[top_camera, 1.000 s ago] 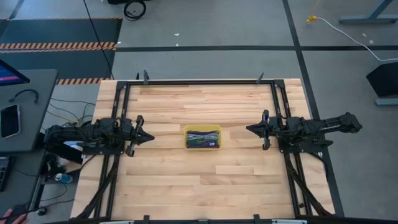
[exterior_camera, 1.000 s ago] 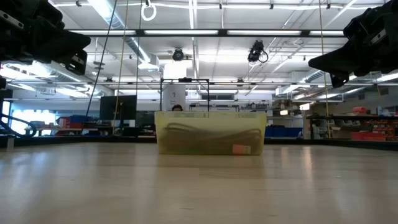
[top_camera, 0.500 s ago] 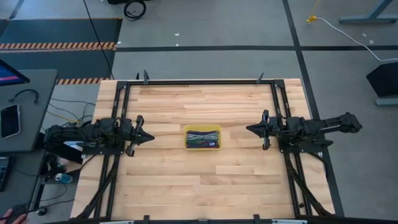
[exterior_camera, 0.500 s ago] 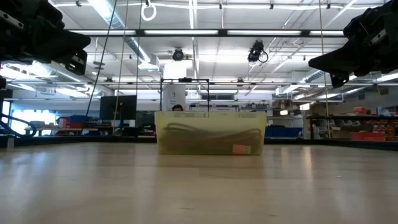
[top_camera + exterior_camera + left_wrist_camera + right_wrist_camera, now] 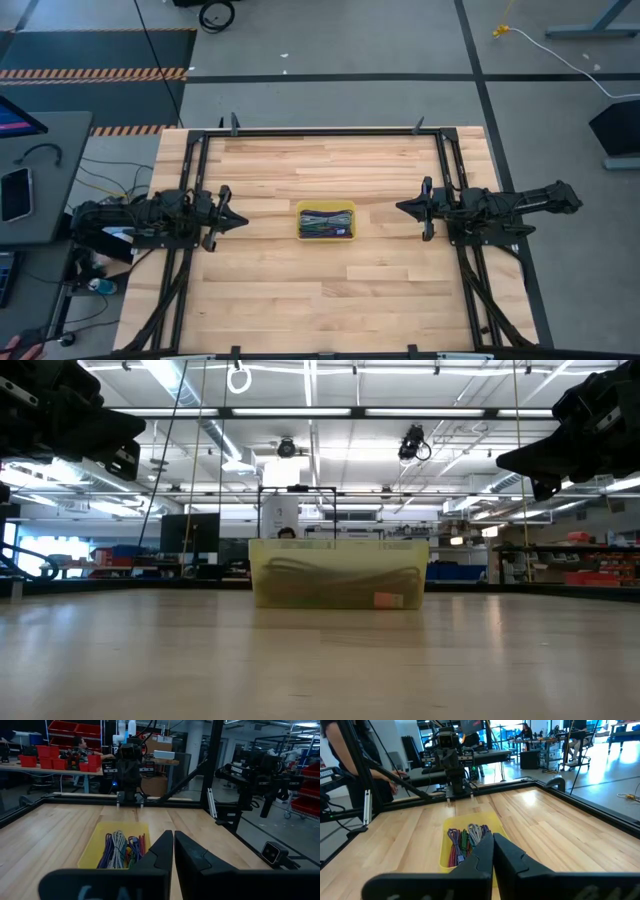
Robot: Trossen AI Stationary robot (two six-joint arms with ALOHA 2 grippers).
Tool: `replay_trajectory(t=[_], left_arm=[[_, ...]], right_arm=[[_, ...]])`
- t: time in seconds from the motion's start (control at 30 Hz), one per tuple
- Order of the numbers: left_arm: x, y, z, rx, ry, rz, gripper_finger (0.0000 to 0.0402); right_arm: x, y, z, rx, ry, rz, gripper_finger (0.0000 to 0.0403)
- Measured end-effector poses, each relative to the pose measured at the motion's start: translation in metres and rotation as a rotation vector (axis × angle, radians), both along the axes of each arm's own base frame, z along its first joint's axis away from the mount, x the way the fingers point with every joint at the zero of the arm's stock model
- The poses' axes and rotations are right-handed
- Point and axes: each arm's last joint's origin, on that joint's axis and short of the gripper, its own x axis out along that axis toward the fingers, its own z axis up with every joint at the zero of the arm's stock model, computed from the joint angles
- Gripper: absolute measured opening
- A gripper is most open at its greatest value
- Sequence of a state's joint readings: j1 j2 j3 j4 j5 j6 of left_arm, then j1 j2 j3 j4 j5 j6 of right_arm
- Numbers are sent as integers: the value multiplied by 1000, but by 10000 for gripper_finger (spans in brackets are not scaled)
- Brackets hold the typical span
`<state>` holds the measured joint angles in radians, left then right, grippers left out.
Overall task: Pick and place USB-C Cables
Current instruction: Return to Home Position
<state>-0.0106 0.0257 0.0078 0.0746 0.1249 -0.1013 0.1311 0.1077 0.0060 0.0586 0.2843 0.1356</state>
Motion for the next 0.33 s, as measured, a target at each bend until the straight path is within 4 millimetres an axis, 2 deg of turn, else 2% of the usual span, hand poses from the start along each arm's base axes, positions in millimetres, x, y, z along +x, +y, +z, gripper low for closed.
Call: replay_trajectory(t=[0.33], left_arm=[[0,0,0,0,0,0,23]], right_arm=[[0,0,0,0,-1,0,13]])
